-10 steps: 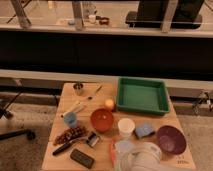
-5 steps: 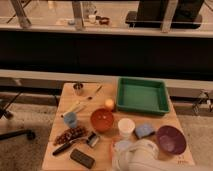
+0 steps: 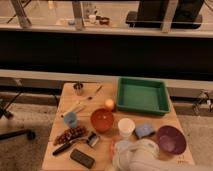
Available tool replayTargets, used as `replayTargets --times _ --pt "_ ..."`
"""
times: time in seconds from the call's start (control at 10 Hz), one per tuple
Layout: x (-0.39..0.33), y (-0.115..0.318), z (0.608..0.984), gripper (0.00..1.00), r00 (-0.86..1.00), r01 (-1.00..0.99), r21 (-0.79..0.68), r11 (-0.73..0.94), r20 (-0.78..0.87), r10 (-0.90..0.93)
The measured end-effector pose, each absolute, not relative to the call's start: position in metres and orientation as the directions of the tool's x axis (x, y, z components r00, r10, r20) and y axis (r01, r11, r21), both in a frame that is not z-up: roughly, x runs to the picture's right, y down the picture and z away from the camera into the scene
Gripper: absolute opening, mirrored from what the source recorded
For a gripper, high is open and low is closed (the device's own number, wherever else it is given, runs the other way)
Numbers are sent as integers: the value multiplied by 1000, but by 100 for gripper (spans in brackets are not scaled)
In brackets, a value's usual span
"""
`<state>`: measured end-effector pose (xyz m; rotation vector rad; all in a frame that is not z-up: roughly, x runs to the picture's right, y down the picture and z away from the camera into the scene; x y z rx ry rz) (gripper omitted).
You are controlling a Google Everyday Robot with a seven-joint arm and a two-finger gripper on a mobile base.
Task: Place pepper in red bowl
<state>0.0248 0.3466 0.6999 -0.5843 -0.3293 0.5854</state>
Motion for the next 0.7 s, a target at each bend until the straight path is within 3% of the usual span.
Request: replayTargets --times 0.7 --pt "31 351 720 80 786 -445 -589 675 104 609"
